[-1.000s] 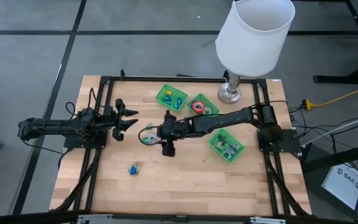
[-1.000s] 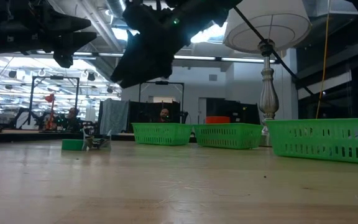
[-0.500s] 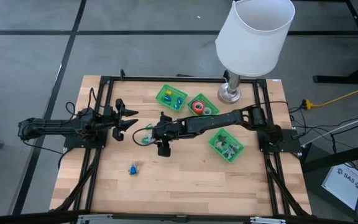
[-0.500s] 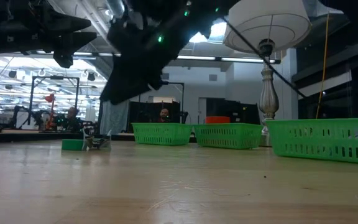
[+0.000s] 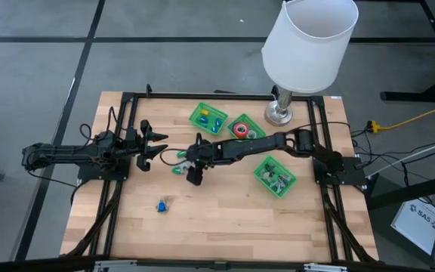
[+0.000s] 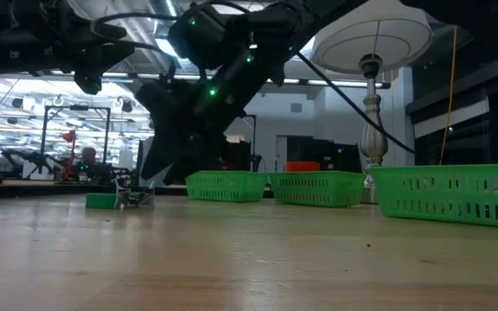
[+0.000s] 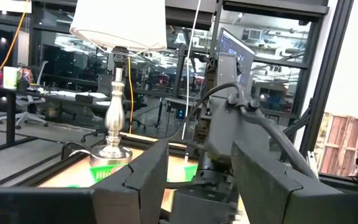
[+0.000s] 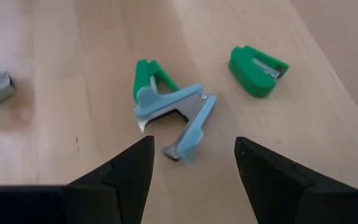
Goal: Pick and place Stapler, Stapler remover, tape
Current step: Put the light blue staple remover into the bottom basket
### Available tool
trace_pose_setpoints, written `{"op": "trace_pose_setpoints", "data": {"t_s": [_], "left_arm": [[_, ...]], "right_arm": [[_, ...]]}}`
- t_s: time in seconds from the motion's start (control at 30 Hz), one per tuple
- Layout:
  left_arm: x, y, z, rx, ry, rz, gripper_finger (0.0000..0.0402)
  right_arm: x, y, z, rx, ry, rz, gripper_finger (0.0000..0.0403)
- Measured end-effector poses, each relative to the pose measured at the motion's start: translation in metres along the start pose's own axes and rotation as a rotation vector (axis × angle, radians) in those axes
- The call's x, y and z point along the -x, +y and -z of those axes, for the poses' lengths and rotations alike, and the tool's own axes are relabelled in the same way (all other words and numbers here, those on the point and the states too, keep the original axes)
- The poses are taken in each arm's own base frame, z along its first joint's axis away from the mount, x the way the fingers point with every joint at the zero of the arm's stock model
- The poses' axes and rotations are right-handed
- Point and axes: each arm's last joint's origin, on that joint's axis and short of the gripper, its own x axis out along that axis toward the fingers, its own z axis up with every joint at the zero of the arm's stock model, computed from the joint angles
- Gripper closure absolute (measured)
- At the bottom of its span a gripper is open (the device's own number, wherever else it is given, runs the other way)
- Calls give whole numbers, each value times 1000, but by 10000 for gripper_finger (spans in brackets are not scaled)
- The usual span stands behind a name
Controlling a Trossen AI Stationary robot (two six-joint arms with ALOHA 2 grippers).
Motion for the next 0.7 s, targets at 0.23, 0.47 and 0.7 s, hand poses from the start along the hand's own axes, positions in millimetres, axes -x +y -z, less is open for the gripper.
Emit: {"op": "trace_pose_setpoints", "data": {"t_s": [0.23,0.47,0.7], "left_arm": [[0,0,0,0,0,0,229],[0,0,0,0,0,0,229],[0,0,0,0,0,0,229]], "right_arm": [[-3,-7,-1,-59,0,-8,179],[-4,-12,-2,-58,2,-4,231],[-8,-14,-3,-45,-16,-8,258]]}}
